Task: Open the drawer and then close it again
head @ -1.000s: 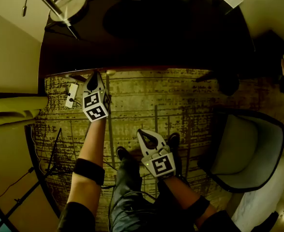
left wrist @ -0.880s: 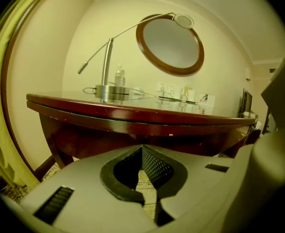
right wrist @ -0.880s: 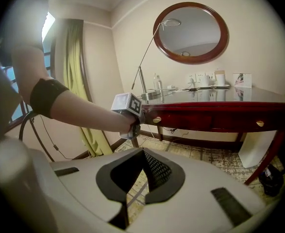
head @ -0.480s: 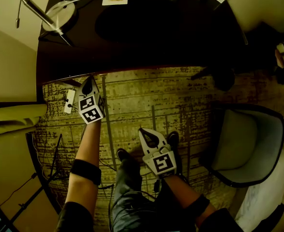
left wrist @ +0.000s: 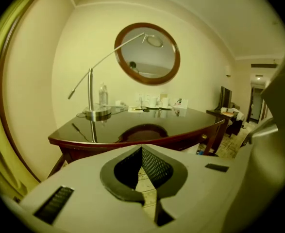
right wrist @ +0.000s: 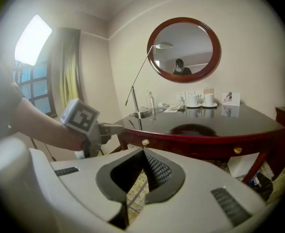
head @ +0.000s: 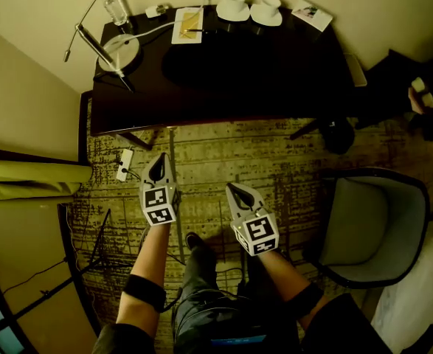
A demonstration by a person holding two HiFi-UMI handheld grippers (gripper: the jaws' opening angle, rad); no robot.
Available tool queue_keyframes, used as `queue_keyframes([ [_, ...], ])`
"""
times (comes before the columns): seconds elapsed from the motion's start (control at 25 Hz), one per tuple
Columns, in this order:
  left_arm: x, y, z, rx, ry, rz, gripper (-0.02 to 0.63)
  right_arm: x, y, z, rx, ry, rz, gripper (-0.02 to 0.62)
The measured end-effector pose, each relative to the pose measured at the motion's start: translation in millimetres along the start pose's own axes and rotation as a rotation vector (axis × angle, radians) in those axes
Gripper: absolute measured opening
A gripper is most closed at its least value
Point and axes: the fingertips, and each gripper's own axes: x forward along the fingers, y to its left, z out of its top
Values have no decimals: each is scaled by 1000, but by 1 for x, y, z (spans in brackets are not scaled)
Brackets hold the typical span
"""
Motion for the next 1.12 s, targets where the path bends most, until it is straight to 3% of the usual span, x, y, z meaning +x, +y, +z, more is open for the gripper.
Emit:
queue_keyframes([
  [0.2, -77, -41, 58, 10, -44, -31, 2, -46, -18, 51, -17, -44, -18, 2],
  [0.44, -131, -70, 104, 13, -98, -18, 2, -88, -44, 94, -18, -80, -47, 2],
  [0.72, -170, -106, 132, 14, -105, -36, 2, -124, -69, 134, -83, -80, -2, 2],
  [1.12, -197, -143, 155, 32, -143, -64, 2, -189, -127, 159, -53, -129, -70, 0],
])
